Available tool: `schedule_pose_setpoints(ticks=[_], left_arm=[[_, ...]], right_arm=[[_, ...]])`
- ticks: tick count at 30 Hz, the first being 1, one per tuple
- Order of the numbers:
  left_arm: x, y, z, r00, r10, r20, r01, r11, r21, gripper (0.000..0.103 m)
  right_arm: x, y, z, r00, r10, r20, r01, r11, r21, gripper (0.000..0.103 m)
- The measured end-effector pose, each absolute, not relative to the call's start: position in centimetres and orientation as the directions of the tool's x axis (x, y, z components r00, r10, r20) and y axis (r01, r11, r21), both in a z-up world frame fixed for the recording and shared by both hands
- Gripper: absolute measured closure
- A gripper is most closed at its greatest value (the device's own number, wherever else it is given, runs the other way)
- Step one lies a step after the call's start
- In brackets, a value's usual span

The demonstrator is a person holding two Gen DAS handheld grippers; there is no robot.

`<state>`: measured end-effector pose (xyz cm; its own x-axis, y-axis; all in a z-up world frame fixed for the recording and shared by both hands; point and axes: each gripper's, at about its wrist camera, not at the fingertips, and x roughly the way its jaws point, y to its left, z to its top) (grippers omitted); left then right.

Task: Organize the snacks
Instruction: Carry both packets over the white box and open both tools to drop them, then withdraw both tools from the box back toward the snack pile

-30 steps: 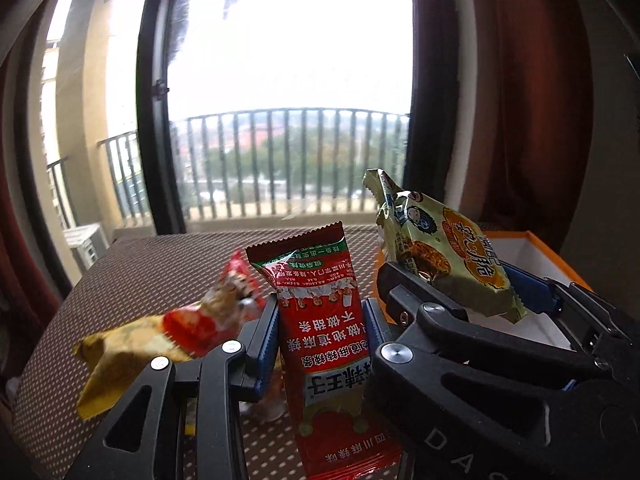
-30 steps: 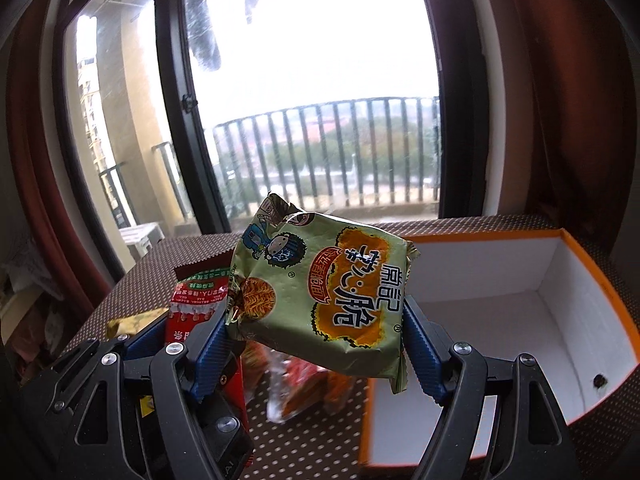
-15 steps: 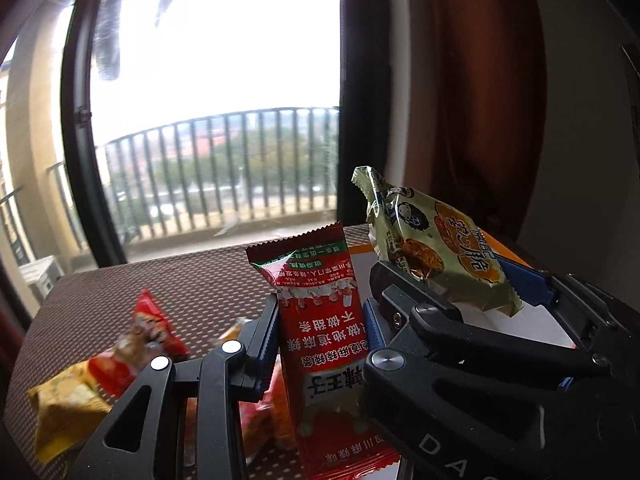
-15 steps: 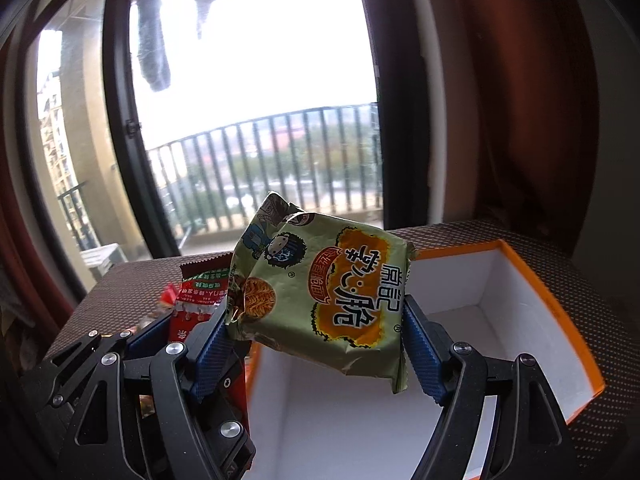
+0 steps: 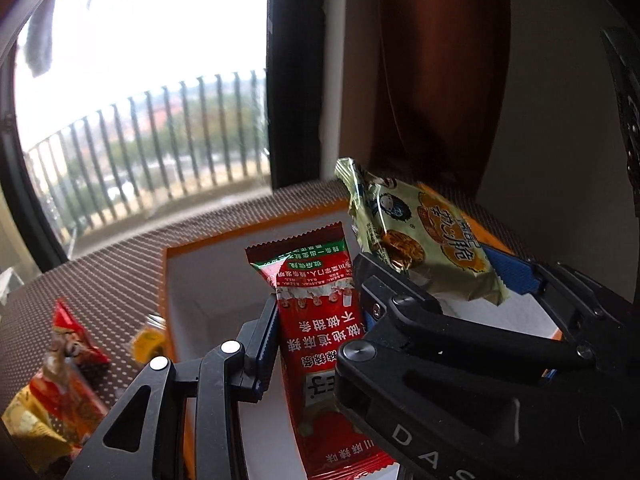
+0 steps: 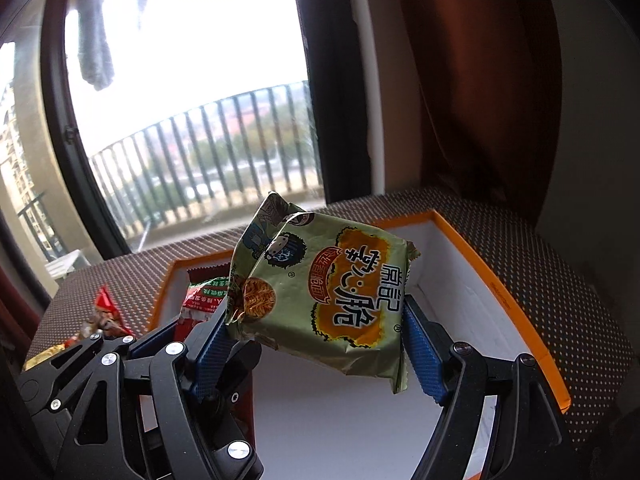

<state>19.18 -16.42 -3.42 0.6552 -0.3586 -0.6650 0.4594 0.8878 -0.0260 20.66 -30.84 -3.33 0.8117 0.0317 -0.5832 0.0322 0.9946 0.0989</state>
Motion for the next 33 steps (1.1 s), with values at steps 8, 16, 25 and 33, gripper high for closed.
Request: schedule_pose_setpoints(ticks=[8,16,25,33], left_arm=[[23.4,-17.3,-4.3,0.554,-0.289,-0.781,0.481,0.876,0.017,0.037],[25.9,-17.8,-5.0,0.507,-0.260,-0.822,0.499,0.866,0.034,0.024],[23.7,-16.7,-4.1,0.562,-0.301,-0.770,0.487,0.873,0.014,0.021],[19.0,-15.3,-2.6,0.628,-0.311,-0.713,0.456,0.890,0.013,0.021]], right_arm=[[23.1,-32.8,-5.2,0.731,0.030,-0.682,0.078,0.989,0.127,0.023],[24.0,-33.8,-6.5,0.690,0.043,-0.722,0.115,0.979,0.168,0.015],[22.6,-32.9,-5.4,0.714,-0.001,-0.700,0.130,0.983,0.131,0.001],[20.6,-31.6,-4.2,0.739,0.011,-0.674,0.097,0.988,0.122,0.001]])
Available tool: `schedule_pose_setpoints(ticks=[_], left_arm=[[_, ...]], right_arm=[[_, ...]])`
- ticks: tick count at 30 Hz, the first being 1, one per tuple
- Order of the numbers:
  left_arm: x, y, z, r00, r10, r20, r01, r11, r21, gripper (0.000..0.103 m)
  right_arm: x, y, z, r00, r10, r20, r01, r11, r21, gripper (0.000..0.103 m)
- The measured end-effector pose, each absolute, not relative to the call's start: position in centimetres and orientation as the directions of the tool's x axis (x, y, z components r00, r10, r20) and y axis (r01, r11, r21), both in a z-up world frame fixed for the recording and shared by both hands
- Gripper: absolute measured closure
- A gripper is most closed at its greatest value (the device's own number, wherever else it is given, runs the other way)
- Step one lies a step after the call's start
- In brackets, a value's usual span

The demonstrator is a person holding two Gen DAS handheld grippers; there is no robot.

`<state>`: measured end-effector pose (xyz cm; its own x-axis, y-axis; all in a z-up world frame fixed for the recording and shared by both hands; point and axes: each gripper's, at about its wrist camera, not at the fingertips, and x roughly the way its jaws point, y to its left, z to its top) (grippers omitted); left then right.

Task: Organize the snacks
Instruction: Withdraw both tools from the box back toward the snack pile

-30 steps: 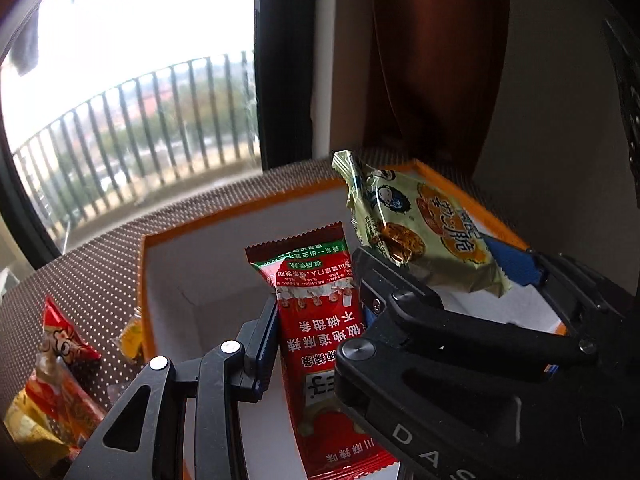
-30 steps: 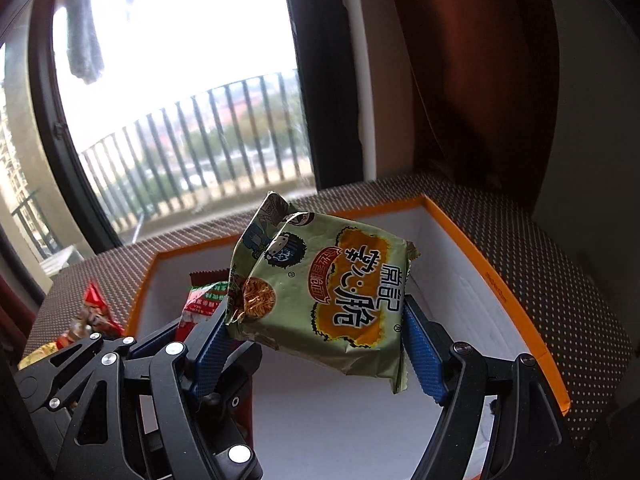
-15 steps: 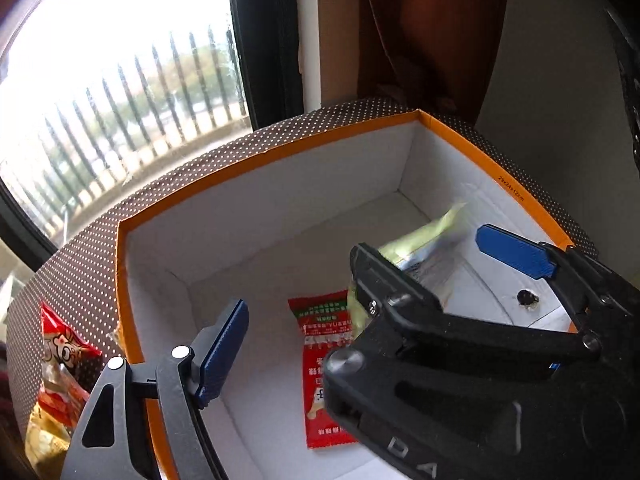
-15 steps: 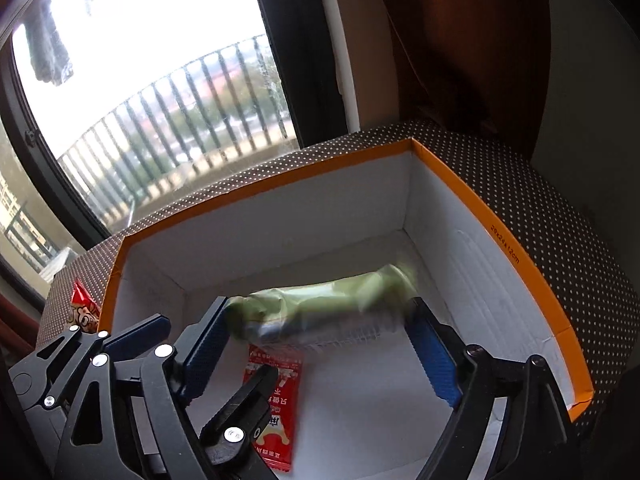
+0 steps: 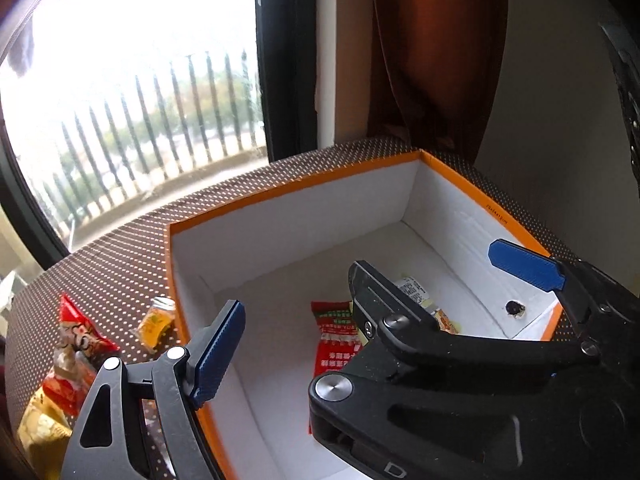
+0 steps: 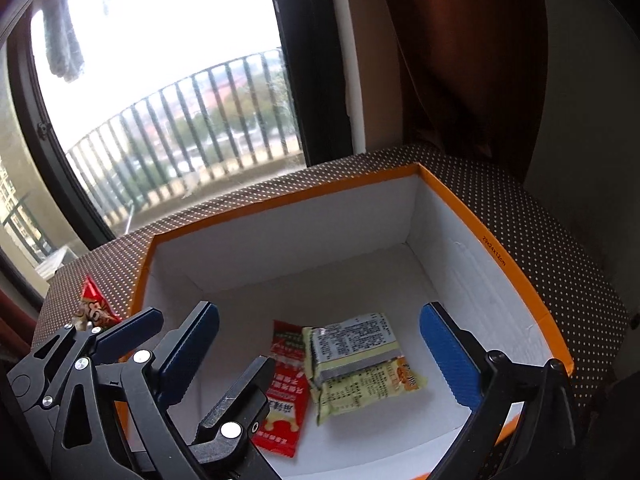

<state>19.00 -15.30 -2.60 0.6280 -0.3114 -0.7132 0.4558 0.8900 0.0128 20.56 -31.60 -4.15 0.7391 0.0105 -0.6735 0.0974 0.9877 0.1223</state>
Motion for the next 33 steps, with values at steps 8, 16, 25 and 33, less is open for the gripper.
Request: schedule_pose_setpoints(ticks=[8,16,25,33], left_arm=[[16.5,-13.3,-0.8,0.688,-0.297,-0.662,0.418,0.908,0.027,0.021],[14.1,-11.2,0.4,0.741,-0.282,-0.609,0.379,0.925,0.032,0.021],[12.0,-8.2,0.6,0.780,-0.238,-0.579,0.311,0.950,0.028,0.021],[9.7,-5.0,0.3,0.823,-0.192,-0.535,0.249,0.968,0.036,0.021]], right_arm=[[18.9,-28.9,-2.3,0.776,0.037,-0.629,0.047,0.992,0.115,0.001],[16.7,-26.1,-0.6,0.811,0.060,-0.581,-0.003,0.995,0.100,0.001],[15.1,-22.9,-0.3,0.829,0.110,-0.549,-0.074,0.993,0.088,0.001],[13.4,-19.9,-0.5,0.852,0.162,-0.498,-0.142,0.987,0.078,0.001]])
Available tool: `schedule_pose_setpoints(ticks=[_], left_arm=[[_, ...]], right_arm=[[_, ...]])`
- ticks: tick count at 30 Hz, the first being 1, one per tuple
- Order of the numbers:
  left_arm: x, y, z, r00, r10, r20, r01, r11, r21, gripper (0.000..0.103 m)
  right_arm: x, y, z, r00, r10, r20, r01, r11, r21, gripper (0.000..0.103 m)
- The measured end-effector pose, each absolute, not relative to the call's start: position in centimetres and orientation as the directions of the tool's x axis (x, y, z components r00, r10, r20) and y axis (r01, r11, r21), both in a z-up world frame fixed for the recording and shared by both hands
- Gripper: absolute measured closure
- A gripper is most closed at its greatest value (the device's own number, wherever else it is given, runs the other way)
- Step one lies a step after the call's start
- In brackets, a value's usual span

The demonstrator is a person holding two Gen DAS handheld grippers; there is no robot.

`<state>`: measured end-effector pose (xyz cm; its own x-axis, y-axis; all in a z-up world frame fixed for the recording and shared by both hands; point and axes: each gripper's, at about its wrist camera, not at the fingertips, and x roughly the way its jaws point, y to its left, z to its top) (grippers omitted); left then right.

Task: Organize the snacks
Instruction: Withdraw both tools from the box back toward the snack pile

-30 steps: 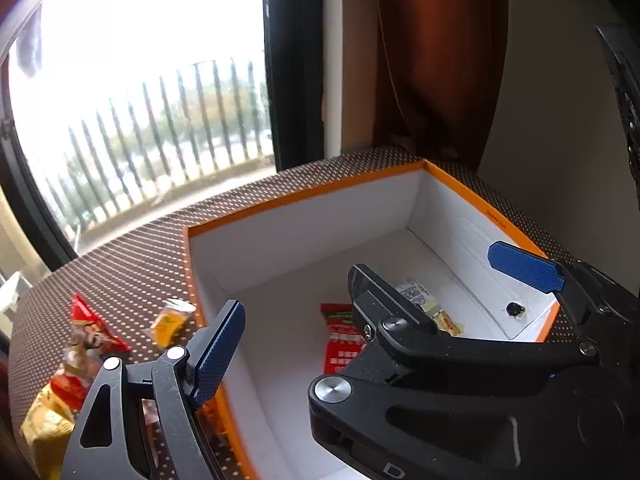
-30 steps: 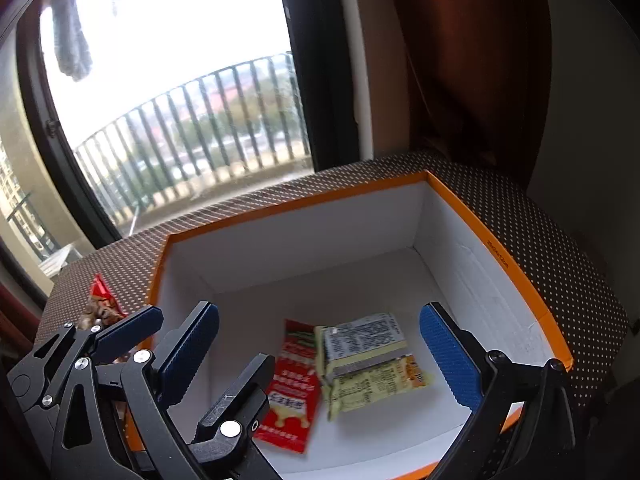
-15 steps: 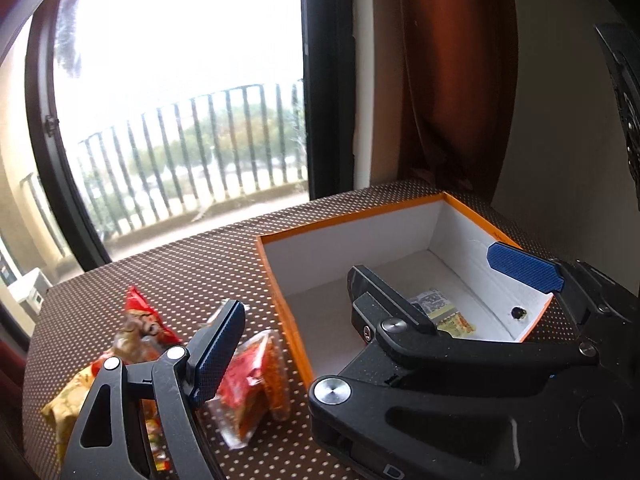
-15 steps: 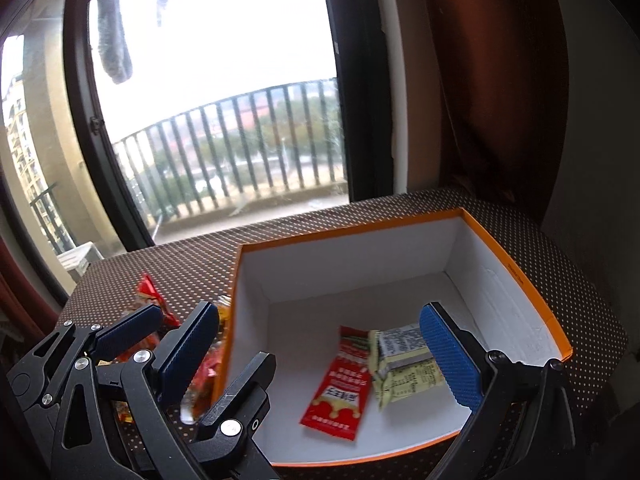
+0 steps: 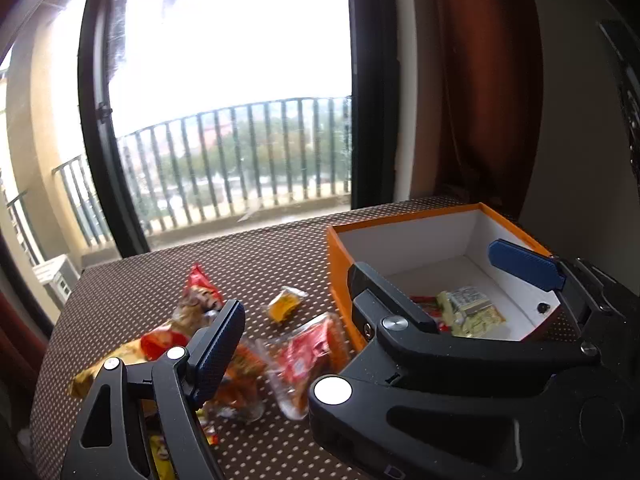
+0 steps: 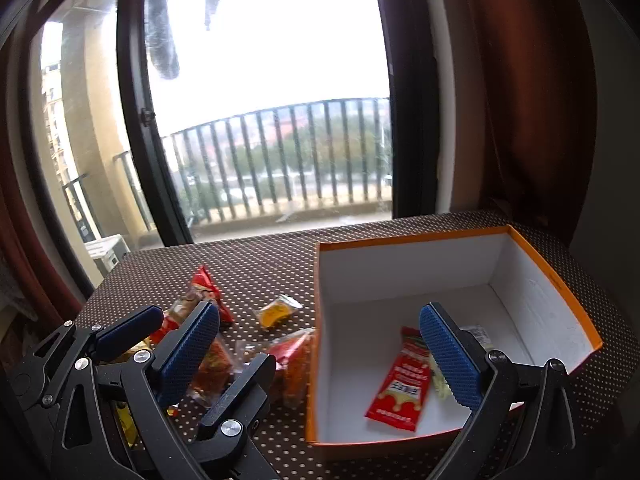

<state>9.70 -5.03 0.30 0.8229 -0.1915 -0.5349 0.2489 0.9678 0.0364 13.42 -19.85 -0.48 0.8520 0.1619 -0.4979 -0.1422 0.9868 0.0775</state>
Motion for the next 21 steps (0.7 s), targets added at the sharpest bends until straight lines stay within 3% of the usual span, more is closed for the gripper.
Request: schedule_pose_setpoints(ticks=[21], left_arm=[[6.8,2.8,-4.8,0.834,-0.002,-0.552,0.049,0.996,0.071,0.017]], right_arm=[[11.0,-11.0,-5.6,0.818,0.336,-0.468,-0.352,0.934,0.056,0.002]])
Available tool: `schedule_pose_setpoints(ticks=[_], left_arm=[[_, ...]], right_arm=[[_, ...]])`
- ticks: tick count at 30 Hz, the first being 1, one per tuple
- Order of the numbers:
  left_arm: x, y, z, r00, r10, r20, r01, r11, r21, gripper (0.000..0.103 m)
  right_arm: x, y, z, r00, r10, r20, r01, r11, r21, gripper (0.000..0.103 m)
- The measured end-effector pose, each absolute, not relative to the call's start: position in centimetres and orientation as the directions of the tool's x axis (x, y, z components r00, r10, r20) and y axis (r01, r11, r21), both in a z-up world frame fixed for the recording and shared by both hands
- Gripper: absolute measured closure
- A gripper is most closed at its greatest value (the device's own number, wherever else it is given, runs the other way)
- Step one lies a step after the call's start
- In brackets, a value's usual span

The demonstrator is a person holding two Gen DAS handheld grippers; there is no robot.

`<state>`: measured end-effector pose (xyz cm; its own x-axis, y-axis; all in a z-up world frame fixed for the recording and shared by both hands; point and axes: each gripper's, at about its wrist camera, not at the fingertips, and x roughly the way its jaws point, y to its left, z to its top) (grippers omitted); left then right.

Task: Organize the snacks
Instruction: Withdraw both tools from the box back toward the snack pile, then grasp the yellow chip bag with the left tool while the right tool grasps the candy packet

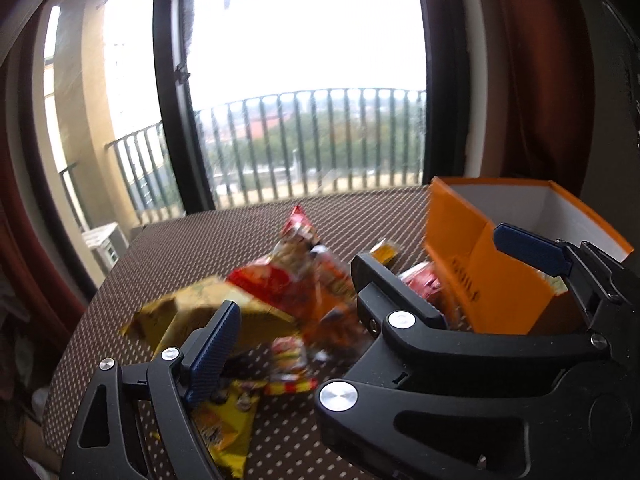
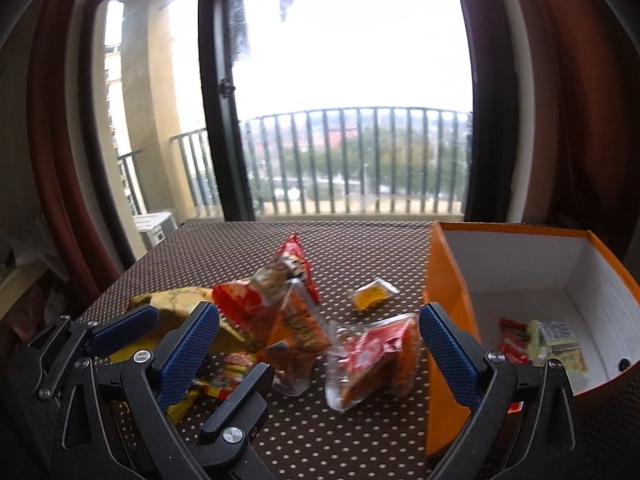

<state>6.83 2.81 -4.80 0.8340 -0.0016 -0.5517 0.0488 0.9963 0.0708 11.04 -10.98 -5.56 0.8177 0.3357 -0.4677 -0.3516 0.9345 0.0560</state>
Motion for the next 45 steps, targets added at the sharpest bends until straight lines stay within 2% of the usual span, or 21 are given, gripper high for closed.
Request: schedule_pose_setpoints(ticks=[12,20,28,36,41,45], left_arm=[[6.1,6.7,-9.3,0.746,0.118,-0.655,-0.098,0.993,0.067,0.016],[6.6,9.2,-11.6,0.699,0.186,-0.691,-0.191,0.979,0.070,0.015],[7.1,11.7,-13.1,0.674,0.216,-0.706,-0.248,0.967,0.059,0.013],[8.4,12.4,-14.4,0.662,0.199,-0.723,-0.237,0.970,0.050,0.010],[9.1,13.0,-15.1,0.653,0.167,-0.739,-0.233,0.972,0.014,0.009],[9.5,13.1,-15.6,0.645,0.134,-0.752,-0.212,0.977,-0.008,0.016]], right_arm=[[10.9,-7.5,-10.0,0.732,0.389,-0.559,-0.417,0.905,0.084,0.008],[11.4,-5.9,-12.4,0.684,0.390,-0.616,-0.434,0.897,0.086,0.009],[12.3,-3.6,-13.9,0.629,0.400,-0.667,-0.464,0.881,0.091,0.020],[13.6,-2.1,-15.6,0.582,0.377,-0.720,-0.464,0.881,0.086,0.033],[14.2,-1.6,-16.1,0.570,0.366,-0.736,-0.464,0.882,0.079,0.036],[14.6,-1.2,-16.7,0.557,0.352,-0.752,-0.459,0.885,0.074,0.042]])
